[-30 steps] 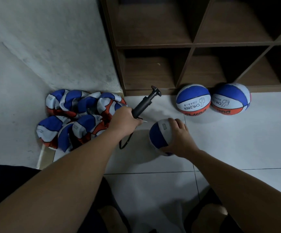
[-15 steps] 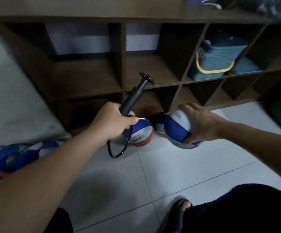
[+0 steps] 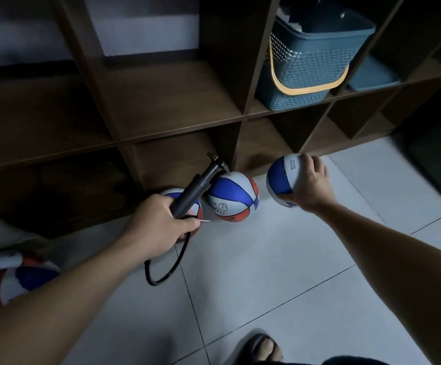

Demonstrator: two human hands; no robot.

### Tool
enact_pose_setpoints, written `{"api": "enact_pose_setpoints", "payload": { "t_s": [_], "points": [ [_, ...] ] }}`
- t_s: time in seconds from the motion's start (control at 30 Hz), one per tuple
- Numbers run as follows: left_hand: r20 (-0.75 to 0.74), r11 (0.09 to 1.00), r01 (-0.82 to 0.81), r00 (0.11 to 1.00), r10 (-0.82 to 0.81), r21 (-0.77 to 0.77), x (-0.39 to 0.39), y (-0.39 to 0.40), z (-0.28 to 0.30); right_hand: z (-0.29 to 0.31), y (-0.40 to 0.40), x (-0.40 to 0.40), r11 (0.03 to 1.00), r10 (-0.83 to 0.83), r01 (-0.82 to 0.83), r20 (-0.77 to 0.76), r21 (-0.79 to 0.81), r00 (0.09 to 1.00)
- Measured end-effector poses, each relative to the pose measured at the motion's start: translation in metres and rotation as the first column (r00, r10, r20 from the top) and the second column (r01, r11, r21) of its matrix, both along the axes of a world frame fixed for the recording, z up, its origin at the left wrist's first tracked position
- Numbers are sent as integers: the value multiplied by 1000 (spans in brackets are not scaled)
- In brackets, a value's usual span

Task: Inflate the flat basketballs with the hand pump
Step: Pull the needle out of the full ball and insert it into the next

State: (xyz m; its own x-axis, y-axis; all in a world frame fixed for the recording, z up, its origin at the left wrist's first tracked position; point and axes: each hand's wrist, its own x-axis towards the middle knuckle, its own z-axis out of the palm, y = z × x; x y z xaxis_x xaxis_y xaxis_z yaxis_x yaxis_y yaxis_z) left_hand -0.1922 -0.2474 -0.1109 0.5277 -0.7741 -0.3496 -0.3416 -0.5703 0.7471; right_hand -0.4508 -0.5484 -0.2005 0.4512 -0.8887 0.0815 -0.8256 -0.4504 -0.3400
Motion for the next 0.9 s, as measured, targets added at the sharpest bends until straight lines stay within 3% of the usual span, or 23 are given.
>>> {"api": "enact_pose_setpoints", "payload": {
  "t_s": [0.2,0.3,0.53,0.67,0.8,0.9],
  "points": [
    [27,993,26,999,-30,115,-16,-3,-20,-66,-30,16,997,64,-61,-52,53,997],
    [57,985,31,998,-41,169,-12,1,-21,-78,-36,17,993,96,-95,-2,69,995],
    [114,991,-36,993,21,131,3,11,-5,-57,-40,16,995,61,-55,-70,84,996],
    [135,992,-42,990,26,118,22,39,27,-14,0,26,993,81,-87,77,79,994],
    [147,990,-56,988,37,131,53,94,68,35,85,57,923,347,-347,33,164,937],
    [132,985,-104,988,86,137,91,156,92,82,147,108,784,594,-572,-24,240,804]
  ]
}}
